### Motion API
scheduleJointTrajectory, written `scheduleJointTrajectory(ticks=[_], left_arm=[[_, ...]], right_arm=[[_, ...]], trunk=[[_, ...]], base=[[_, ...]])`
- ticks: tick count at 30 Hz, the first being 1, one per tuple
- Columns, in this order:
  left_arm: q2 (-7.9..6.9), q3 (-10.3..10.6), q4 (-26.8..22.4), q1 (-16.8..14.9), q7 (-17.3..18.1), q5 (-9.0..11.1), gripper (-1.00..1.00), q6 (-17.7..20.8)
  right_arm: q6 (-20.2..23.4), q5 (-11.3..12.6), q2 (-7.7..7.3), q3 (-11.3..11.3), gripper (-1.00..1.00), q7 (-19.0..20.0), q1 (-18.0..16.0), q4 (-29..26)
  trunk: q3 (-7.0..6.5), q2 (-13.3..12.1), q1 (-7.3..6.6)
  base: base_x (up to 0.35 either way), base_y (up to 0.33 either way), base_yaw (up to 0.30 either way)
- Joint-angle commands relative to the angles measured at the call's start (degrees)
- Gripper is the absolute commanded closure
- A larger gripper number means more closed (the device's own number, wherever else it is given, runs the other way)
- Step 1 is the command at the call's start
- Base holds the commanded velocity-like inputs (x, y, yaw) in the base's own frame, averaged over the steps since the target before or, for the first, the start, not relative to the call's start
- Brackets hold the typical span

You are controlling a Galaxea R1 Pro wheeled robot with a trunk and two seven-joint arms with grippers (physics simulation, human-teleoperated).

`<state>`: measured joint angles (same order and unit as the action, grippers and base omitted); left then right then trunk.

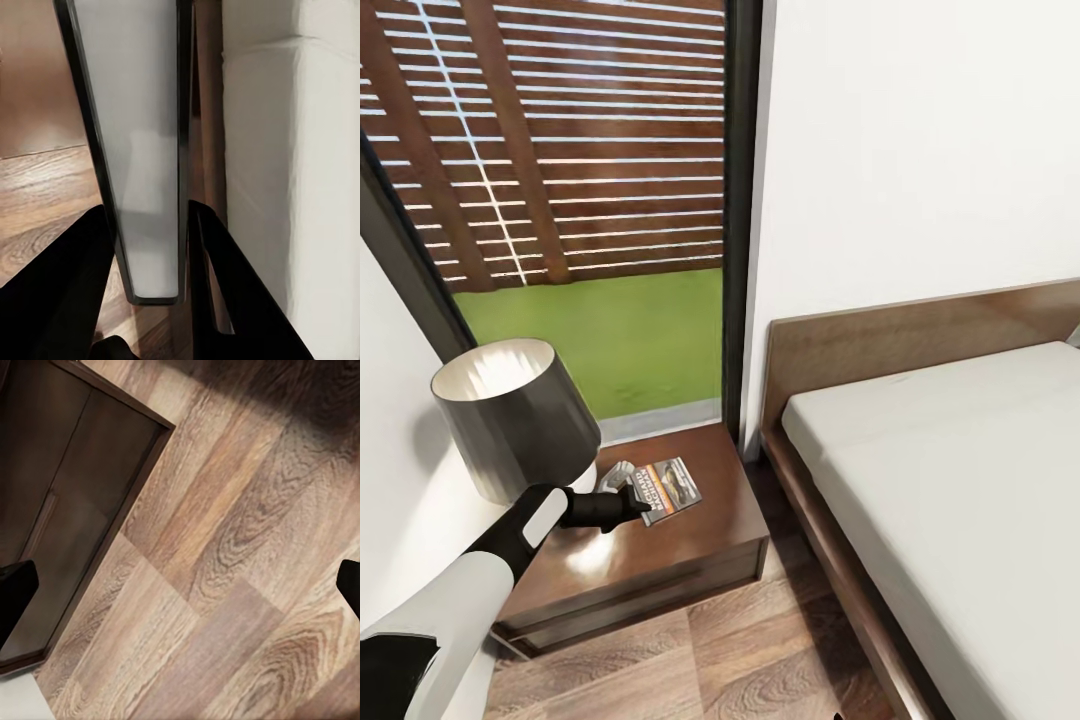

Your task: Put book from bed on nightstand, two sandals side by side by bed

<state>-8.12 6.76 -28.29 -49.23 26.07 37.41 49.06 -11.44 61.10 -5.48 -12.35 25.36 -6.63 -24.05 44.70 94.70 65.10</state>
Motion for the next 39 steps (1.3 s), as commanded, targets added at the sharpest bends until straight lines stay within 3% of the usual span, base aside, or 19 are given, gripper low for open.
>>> scheduleJointTrajectory(ticks=[1,11,39], left_arm=[[-0.08,0.3,0.0,0.0,0.3,-0.1,1.0,0.0],[-0.18,0.3,0.0,0.0,0.3,-0.1,1.0,0.0],[-1.0,0.2,0.0,0.0,0.3,-0.1,1.0,-0.7]], right_arm=[[-0.3,0.6,-0.04,-0.5,-1.0,0.1,0.0,0.1],[-0.4,0.6,-0.02,-0.5,-1.0,0.1,0.0,0.1],[-0.4,0.6,-0.04,-0.5,-1.0,0.2,0.0,0.1]], trunk=[[0.05,0.0,0.0],[0.27,0.0,0.0],[2.7,0.0,0.0]], base=[[0.024,0.0,0.0],[0.009,0.0,0.0],[0.0,0.0,0.0]])
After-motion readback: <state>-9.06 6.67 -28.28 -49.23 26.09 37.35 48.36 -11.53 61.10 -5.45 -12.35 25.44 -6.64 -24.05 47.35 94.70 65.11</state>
